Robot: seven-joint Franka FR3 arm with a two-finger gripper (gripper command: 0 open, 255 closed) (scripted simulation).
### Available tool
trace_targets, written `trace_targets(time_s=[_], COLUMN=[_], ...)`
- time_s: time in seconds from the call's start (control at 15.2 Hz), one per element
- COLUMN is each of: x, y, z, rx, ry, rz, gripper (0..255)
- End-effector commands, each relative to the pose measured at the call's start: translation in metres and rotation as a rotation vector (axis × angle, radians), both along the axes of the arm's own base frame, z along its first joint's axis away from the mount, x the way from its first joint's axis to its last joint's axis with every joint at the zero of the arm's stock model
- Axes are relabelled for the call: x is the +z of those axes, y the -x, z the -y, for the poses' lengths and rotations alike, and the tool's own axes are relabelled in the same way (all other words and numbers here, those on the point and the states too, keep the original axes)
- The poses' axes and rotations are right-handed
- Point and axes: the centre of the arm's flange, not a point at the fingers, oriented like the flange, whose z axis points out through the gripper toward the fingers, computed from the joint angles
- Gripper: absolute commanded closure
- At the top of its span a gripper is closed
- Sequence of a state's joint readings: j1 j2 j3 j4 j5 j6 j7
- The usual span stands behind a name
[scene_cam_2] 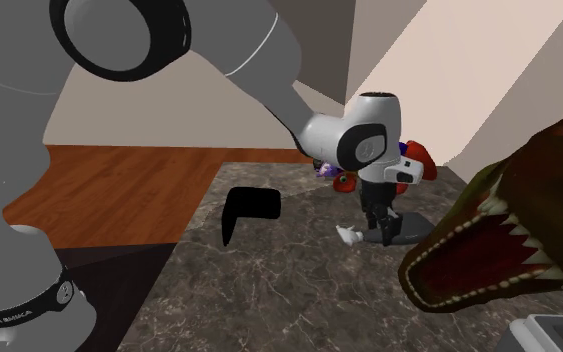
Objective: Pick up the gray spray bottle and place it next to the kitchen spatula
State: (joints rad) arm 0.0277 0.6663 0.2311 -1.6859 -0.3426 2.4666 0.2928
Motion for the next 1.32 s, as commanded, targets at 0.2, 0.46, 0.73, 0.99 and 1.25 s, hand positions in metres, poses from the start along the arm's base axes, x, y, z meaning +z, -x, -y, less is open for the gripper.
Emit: trace_targets(time_s=[0.2, 0.46, 0.73, 0.99, 1.25], x=[0.025, 0.047, 0.068, 0.089, 0.107], y=[0.001, 0.001, 0.001, 0.001, 0.001], z=[0.0, 0.0, 0.0, 0.0, 0.0], rx=[0.0, 0.0, 0.0, 0.0, 0.0], ry=[0.0, 0.0, 0.0, 0.0, 0.0], rz=[0.0, 0.0, 0.0, 0.0, 0.0], gripper=[255, 255, 255, 255, 255])
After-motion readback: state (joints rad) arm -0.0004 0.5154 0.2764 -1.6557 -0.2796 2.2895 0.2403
